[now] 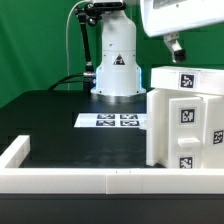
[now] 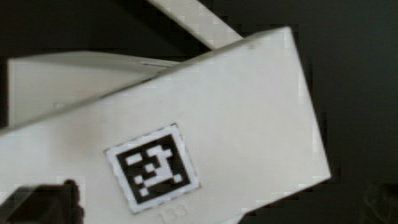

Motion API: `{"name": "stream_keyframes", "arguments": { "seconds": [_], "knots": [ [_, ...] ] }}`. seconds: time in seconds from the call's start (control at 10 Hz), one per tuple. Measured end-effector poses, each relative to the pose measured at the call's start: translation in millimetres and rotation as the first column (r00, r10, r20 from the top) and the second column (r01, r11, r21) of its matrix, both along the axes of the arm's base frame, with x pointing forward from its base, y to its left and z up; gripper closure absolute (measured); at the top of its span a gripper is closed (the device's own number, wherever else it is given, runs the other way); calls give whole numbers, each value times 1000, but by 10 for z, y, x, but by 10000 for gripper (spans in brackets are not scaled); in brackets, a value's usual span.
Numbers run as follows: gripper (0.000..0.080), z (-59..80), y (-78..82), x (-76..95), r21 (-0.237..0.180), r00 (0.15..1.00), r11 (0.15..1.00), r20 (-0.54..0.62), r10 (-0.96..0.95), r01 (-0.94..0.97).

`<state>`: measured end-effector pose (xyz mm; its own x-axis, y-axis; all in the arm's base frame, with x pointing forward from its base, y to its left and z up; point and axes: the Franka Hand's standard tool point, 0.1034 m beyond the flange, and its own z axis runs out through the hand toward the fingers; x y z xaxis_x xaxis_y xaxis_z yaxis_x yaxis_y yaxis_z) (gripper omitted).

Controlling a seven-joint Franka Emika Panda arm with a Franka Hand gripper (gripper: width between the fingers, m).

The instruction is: Assemble cabinet

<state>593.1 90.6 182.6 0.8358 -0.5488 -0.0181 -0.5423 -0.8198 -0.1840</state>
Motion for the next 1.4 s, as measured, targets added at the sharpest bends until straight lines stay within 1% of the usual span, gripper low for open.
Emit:
{"name": "stream_keyframes", "arguments": {
  "seconds": [0.1,0.2,0.3,0.4,0.5,0.6,0.7,0.9,1.0,1.1,1.2,1.3,1.4],
  "knots": [
    [2,-4,-15,-1,-16,988,988,2,152,-152],
    [2,-6,-13,6,-24,968,968,11,250,-249],
    [2,-20,-19,-30,-25,925,925,14,381,-380],
    [2,-7,-6,-28,-37,911,911,15,412,-411],
    [2,-10,-22,-21,-51,878,877,24,479,-477],
    [2,-13,-36,-21,-55,860,860,27,509,-507],
    [2,-15,-61,-21,-75,806,805,30,591,-588],
    [2,-29,-66,-32,-98,718,717,29,696,-690],
    [2,-37,-71,-40,-120,609,607,26,793,-785],
    [2,-68,-58,-57,-133,573,571,30,819,-810],
    [2,-91,-58,-81,-147,474,472,17,880,-869],
    [2,-110,-43,-97,-154,419,416,12,908,-896],
    [2,-130,-35,-98,-172,374,369,4,927,-913]
  ]
}}
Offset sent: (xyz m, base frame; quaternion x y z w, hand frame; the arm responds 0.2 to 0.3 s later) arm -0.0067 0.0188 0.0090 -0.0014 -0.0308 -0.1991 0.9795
